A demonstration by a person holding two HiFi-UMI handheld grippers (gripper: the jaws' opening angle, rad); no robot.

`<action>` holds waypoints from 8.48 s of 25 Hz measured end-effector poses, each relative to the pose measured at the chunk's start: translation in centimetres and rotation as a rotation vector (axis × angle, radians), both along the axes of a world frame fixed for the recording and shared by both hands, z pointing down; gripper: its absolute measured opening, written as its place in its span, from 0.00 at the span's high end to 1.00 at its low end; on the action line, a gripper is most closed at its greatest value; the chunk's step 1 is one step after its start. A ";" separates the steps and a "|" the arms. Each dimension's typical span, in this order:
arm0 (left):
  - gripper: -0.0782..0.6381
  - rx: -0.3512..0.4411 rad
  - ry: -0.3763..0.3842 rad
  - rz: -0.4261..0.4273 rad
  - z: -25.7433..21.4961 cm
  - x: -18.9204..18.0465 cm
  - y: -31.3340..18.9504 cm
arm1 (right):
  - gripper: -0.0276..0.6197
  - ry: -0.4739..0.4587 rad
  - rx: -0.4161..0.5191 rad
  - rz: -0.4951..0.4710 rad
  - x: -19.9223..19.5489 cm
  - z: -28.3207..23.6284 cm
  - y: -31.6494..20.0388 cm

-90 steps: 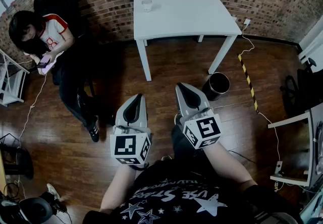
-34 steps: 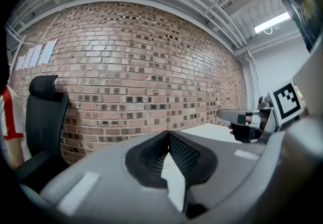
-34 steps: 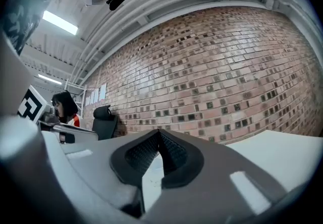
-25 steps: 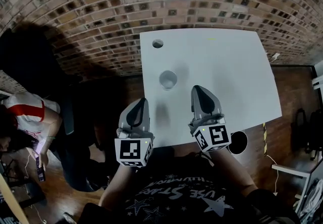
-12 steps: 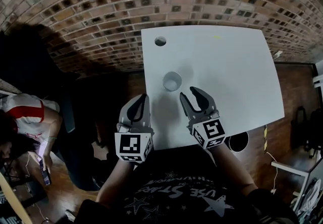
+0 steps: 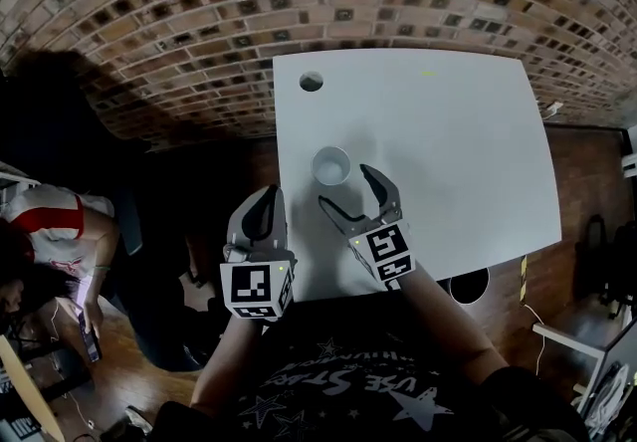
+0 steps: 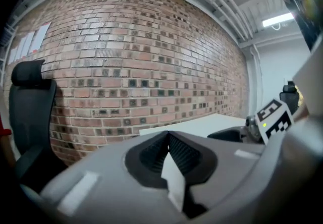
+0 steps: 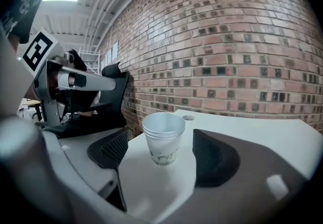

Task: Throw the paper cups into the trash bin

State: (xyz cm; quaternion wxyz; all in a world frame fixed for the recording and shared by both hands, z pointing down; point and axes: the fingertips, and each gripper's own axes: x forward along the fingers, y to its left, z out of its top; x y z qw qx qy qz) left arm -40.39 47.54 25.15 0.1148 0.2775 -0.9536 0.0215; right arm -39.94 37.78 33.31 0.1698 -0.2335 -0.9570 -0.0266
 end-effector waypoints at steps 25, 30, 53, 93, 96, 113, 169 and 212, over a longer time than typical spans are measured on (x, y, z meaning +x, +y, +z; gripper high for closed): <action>0.88 -0.023 0.062 -0.058 2.5 -2.8 0.5 | 0.30 -0.021 0.009 -0.040 -5.7 2.8 3.0; 0.88 -0.016 0.089 -0.055 2.4 -2.8 0.3 | 0.39 0.001 0.007 -0.034 -6.2 3.1 3.0; 0.88 0.030 -0.013 -0.006 -1.5 -1.8 2.1 | 0.42 -0.151 -0.074 0.054 -2.8 -5.6 1.3; 0.88 0.101 -0.079 0.505 -7.4 11.2 -18.9 | 0.42 -0.272 -0.086 0.530 14.6 -13.7 -19.5; 0.88 0.087 -0.090 0.569 -7.6 13.8 -23.5 | 0.42 -0.280 -0.092 0.606 18.3 -13.8 -24.0; 0.88 0.039 -0.072 0.973 -5.2 34.1 -51.6 | 0.42 -0.241 -0.058 1.001 42.6 -9.1 -47.7; 0.88 -0.326 0.247 1.178 42.2 40.7 -61.6 | 0.41 0.259 -0.224 1.154 47.1 41.2 -52.3; 0.88 -0.430 0.345 1.087 51.2 40.5 -58.6 | 0.31 0.604 -0.243 0.952 46.4 54.7 -47.2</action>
